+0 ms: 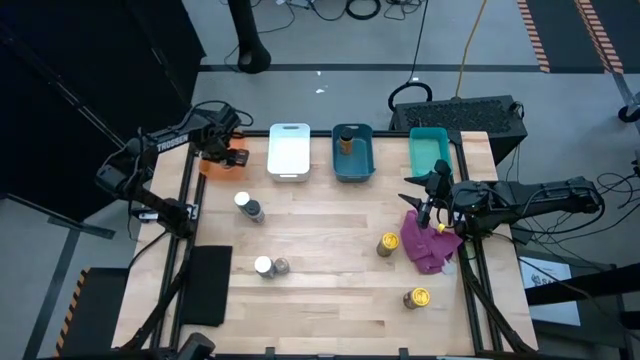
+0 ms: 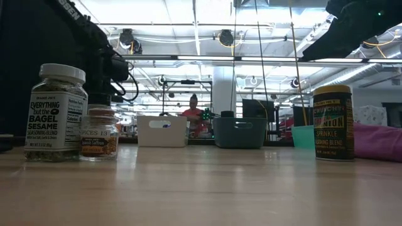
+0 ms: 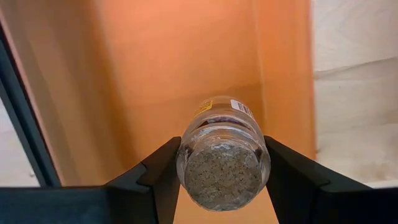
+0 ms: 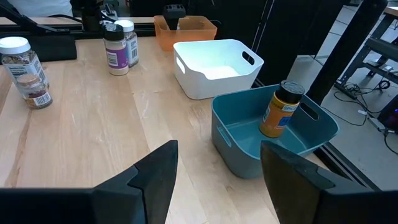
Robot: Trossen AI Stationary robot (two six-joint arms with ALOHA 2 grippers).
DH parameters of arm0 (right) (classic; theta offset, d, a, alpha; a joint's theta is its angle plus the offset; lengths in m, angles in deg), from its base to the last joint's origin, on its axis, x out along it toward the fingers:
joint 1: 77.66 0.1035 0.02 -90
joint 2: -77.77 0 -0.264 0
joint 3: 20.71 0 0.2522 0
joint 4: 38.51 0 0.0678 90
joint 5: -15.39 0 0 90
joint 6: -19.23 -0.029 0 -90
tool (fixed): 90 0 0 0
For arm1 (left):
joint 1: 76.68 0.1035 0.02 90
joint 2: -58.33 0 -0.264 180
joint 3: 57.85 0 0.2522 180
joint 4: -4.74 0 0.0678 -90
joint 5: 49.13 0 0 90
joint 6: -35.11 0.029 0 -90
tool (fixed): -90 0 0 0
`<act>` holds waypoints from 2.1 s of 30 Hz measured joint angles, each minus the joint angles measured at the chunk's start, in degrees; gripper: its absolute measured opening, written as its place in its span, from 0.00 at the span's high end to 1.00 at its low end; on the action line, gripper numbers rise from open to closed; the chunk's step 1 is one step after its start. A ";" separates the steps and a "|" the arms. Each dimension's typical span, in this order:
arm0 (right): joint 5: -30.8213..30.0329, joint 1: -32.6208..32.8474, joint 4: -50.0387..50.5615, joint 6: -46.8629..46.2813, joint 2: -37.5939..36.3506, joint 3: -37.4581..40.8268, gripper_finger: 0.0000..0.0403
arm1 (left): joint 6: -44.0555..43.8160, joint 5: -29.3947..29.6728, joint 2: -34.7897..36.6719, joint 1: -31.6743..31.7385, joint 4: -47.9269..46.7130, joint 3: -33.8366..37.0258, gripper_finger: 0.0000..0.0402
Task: Sort spices by type
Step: Put the top brown seasoning bottle into the orange bin
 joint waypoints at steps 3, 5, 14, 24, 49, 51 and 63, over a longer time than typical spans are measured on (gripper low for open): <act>-0.16 0.00 -0.02 0.35 0.00 0.00 0.48 | 0.19 0.23 0.00 -0.24 0.23 0.32 0.52; -0.20 -0.01 -0.02 0.42 0.00 0.00 0.48 | 0.55 0.22 0.00 -0.33 0.10 0.78 0.52; -0.17 0.00 -0.04 0.42 0.00 0.00 0.48 | 1.51 0.60 0.00 -0.72 1.17 1.71 0.46; -0.17 0.01 -0.04 0.42 -0.01 0.00 0.48 | 0.57 1.01 0.00 -0.72 1.69 1.71 0.45; -0.15 -0.01 -0.04 0.61 0.00 0.00 0.48 | 1.68 1.05 0.00 -0.70 2.26 1.71 0.45; -0.15 0.00 -0.03 0.63 -0.01 0.00 0.48 | 1.77 1.05 0.00 -0.70 2.34 1.71 0.45; -0.15 -0.01 -0.03 0.63 0.00 0.00 0.48 | 1.68 1.06 0.00 -0.70 2.35 1.71 0.45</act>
